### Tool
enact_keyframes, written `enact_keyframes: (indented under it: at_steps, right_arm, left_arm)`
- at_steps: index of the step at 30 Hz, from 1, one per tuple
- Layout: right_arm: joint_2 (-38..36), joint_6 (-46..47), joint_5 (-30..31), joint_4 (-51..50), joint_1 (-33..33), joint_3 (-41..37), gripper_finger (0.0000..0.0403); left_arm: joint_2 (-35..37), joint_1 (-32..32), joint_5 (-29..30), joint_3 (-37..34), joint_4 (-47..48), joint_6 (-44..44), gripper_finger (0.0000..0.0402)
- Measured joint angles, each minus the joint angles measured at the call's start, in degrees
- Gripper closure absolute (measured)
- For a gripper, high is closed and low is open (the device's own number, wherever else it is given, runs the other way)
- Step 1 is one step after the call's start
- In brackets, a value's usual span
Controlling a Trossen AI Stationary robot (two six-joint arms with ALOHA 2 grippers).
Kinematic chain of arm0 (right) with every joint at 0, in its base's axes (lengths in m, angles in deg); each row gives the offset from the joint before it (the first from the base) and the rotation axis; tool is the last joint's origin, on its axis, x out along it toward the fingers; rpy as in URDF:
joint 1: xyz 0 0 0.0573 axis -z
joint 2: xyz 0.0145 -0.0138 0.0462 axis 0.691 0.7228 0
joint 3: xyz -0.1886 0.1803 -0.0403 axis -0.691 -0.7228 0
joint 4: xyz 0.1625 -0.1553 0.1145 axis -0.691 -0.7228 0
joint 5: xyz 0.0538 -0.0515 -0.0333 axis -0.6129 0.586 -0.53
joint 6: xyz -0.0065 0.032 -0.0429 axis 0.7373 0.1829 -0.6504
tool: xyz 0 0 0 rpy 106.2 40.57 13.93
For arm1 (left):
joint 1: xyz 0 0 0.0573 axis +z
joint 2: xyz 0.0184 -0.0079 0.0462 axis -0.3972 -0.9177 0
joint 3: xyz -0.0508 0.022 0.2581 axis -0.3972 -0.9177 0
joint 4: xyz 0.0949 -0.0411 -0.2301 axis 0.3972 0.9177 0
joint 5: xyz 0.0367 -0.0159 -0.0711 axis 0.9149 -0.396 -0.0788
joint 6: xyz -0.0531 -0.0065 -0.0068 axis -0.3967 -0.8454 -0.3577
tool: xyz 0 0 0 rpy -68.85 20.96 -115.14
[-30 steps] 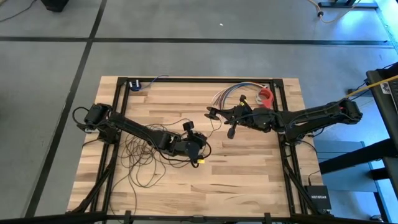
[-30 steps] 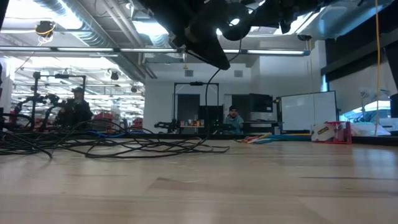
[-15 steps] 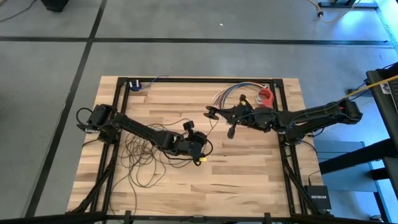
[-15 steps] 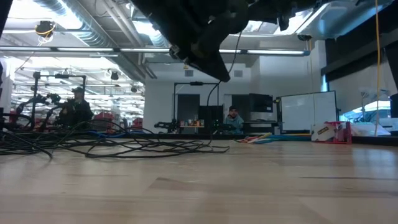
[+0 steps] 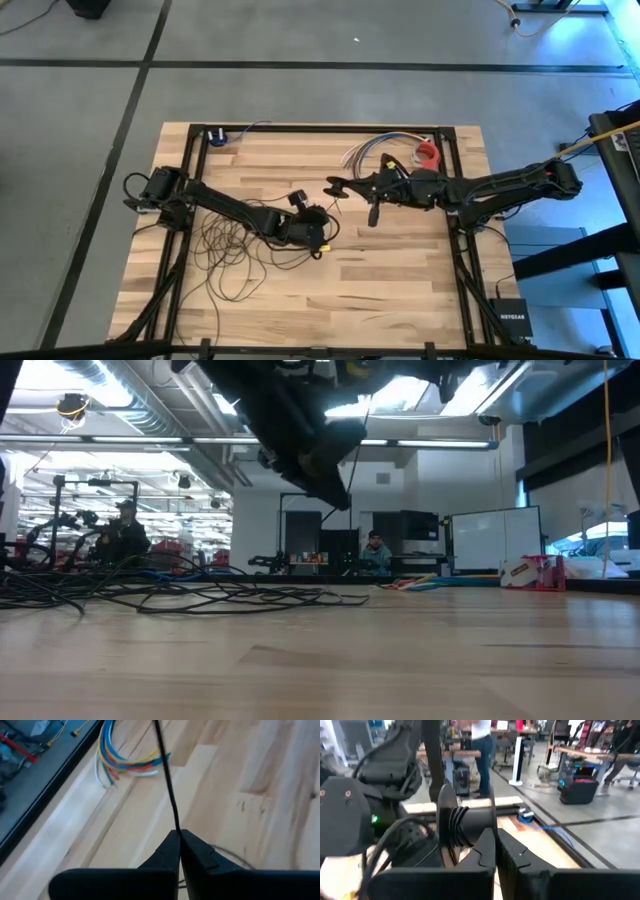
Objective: Coiling cords
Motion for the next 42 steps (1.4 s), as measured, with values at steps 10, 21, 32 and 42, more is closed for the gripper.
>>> enact_keyframes:
  at_steps: [10, 21, 32, 42]
  right_arm:
    - [-0.2, -0.8, 1.4, -16.4, -0.5, 1.3, 0.0401]
    - [0.9, -3.3, -3.1, -24.8, -0.5, 1.2, 0.0401]
    - [0.8, -5.6, -4.7, -25.8, -4.1, 1.3, 0.0401]
    - [3.7, -7.9, 10.5, -27.5, -4.1, 1.2, 0.0401]
  left_arm:
    - [3.3, -2.9, 4.1, -0.2, 9.6, -5.3, 0.0401]
    - [10.1, -4.9, 8.6, -0.2, 11.5, -4.9, 0.0401]
    - [14.4, -2.7, 10.6, -0.1, 20.8, -12.9, 0.0401]
    - [15.8, -6.5, 10.6, -0.1, -0.5, 0.3, 0.0401]
